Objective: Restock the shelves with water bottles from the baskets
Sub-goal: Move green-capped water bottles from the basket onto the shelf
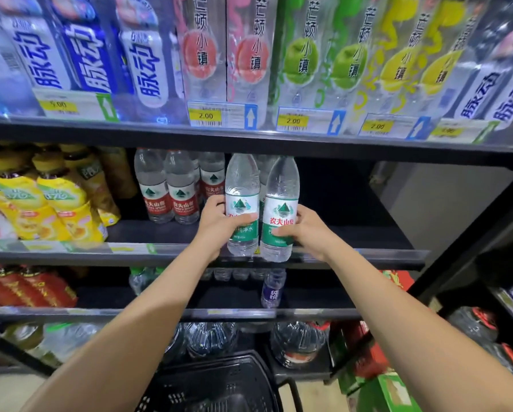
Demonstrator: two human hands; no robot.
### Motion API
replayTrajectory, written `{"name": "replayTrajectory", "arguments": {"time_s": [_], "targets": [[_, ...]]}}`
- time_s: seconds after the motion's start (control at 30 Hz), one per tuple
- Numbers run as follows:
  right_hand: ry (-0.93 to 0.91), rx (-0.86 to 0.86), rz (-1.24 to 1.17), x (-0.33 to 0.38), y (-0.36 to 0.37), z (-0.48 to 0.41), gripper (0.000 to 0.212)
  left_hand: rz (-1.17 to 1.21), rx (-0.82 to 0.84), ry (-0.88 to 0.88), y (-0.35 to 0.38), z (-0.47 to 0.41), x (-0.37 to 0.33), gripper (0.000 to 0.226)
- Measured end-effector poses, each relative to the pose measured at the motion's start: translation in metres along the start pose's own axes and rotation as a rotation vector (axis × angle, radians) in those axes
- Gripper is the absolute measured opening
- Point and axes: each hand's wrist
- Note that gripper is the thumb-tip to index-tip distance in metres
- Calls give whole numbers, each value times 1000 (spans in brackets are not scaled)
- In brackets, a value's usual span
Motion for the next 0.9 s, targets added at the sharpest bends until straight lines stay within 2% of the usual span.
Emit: {"name": "replayTrajectory", "arguments": {"time_s": [0.1,0.33,0.53,0.8,0.9], "targets": [[8,-7,-18,-1,-3,-14,64,-23,-35,35,6,-15,6,66],[10,-109,92,-6,-4,-34,58,-84,-83,94,7,-37,30,61],[-53,-134,290,-12,-3,-42,59,-90,-96,137,6,-36,56,65],[-123,2,385,-23,2,-38,82,-304,40,135,-1,-35,55,69],[-117,27,371,-23,3,-37,83,-356,64,129,-3,-32,55,73]]}}
Point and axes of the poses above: each hand's wrist, its own z-axis away from the middle knuckle, its own y-axis out of the palm, x = y × z, and after that the axes turned 13 degrees about z, right-handed
